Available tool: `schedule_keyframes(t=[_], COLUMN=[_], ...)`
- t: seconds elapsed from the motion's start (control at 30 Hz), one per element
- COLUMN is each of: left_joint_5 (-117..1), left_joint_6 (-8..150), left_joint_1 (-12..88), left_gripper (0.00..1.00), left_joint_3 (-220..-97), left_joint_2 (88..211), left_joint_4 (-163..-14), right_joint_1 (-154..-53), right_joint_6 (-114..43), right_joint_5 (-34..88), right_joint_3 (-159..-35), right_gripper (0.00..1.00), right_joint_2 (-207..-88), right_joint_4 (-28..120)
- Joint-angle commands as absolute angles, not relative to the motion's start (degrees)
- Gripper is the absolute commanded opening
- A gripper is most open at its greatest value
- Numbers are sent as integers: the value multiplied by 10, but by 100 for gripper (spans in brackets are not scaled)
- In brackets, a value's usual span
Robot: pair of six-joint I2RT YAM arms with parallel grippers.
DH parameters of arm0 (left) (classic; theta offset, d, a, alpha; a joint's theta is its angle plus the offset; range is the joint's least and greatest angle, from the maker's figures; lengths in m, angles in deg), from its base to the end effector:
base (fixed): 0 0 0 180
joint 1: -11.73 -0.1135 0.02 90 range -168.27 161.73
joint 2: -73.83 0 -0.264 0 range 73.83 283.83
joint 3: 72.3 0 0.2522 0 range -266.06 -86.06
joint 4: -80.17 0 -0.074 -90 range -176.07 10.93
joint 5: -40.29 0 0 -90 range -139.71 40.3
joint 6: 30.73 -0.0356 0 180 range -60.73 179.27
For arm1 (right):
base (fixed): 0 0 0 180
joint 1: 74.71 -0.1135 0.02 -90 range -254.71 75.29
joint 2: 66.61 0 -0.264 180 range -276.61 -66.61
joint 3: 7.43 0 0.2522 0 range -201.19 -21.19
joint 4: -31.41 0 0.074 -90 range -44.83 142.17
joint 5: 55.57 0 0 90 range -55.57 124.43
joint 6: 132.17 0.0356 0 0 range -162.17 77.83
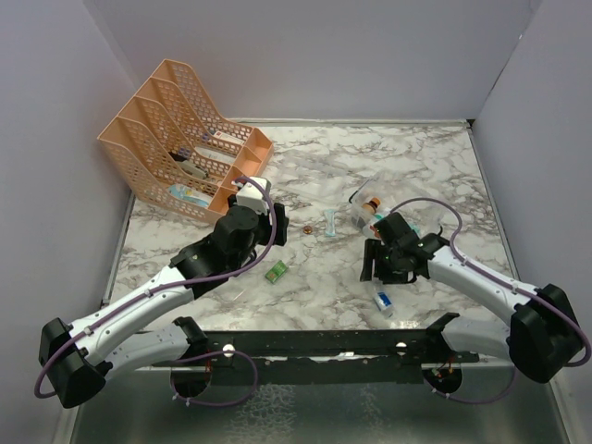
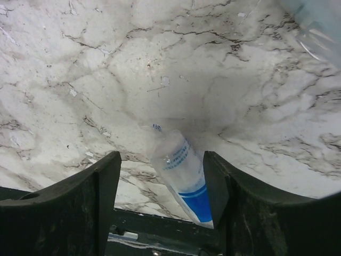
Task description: Organize the medicine kit
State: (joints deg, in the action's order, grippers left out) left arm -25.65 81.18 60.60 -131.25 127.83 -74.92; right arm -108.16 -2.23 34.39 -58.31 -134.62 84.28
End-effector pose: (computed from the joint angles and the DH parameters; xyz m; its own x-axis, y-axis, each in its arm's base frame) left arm 0.1531 -0.1533 0.3125 -0.3709 -0.0933 -0.9240 0.3205 0.9210 -0.2216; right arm 0.1666 0.1101 0.1810 -0.9551 0.1384 -0.2618 0.0806 0.9721 0.2201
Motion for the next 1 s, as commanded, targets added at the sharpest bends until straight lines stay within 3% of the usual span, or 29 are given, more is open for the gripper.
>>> schedule_keyframes(t=[0.0,0.37,0.77,0.97], left_joint_5=[-241,-266,-271,-267], left_joint_6=[810,808,804,803], left_joint_1=[605,604,605,604], left_gripper=[75,75,75,75], left_joint_3=[-1315,-1314,-1318,-1318], left_joint_2=[1270,1271,1282,1281], left_joint_4=[-758,-761,-766,-766], right_joint_1=[-1086,-1094,-1224,-1231], right_joint_6=[-35,-73,84,42], right_joint_5=[392,348,529,481], right_joint_3=[-626,-630,-659,-642], right_gripper=[66,67,67,67], right_joint_2=[-1315,-1298,-1365,-1403], right_joint_4=[872,867,989,943])
